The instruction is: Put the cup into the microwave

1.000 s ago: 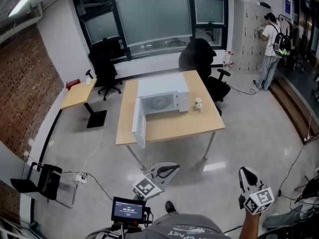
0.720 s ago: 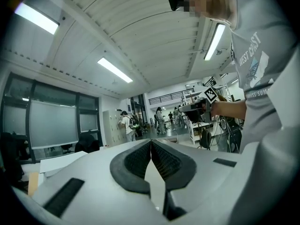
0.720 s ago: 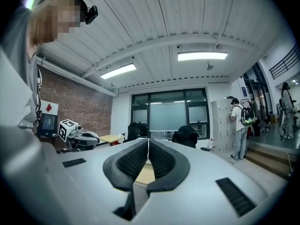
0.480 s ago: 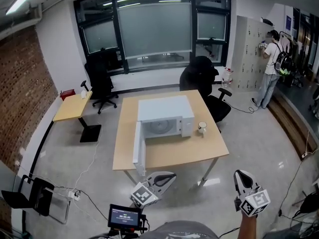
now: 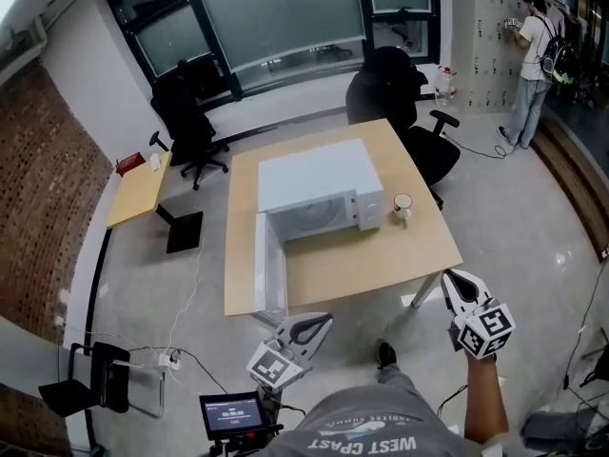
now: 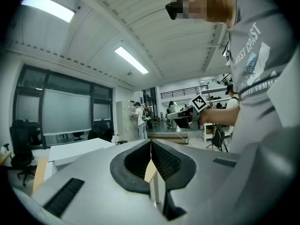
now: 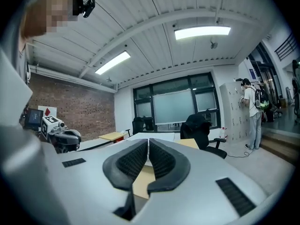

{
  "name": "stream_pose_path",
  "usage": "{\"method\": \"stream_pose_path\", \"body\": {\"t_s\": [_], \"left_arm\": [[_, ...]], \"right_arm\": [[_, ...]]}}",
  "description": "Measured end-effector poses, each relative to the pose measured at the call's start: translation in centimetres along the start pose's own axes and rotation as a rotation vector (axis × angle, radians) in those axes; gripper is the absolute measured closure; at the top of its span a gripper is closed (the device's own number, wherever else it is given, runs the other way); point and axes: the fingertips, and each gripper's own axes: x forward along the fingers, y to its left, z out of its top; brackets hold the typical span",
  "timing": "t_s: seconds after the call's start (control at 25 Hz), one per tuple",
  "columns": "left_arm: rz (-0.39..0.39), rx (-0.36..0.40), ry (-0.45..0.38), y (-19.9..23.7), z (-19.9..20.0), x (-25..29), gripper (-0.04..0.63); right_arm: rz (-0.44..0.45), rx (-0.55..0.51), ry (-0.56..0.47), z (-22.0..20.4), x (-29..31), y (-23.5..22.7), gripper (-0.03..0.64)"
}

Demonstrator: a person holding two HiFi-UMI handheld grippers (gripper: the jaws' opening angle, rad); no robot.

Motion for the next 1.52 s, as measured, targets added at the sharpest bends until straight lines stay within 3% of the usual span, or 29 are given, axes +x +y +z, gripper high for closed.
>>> {"method": "stream_pose_path", "body": {"t_s": [0.48,1.12,1.2,1.28,1.52], "left_arm": [[0.189,-0.093,0.054,9.1,-0.9,10.4,0.574],[0.304,-0.207,0.164,14.3,-6.5,16.8,0.574],[0.310,-0.224,0.183,14.5,-7.1,16.9,0.574],[0.316,-0.235,0.204,14.9,-7.6,16.8,0.574],[0.350,-0.256,0.230,15.5,-8.5,17.1,0.574]], "right_arm": [[0.079,0.000,0.104,-4.4,19.5,-14.2,0.597],[0.068,0.039,0.429,-21.8,32.9,-26.0,0.593],[0.069,0.064,0.469,-24.2,33.9,-26.7,0.568],[0.068,0.094,0.509,-26.5,34.9,-27.1,0.492],[0.059,0.081,0.635,-32.9,37.8,-28.4,0.474]]}}
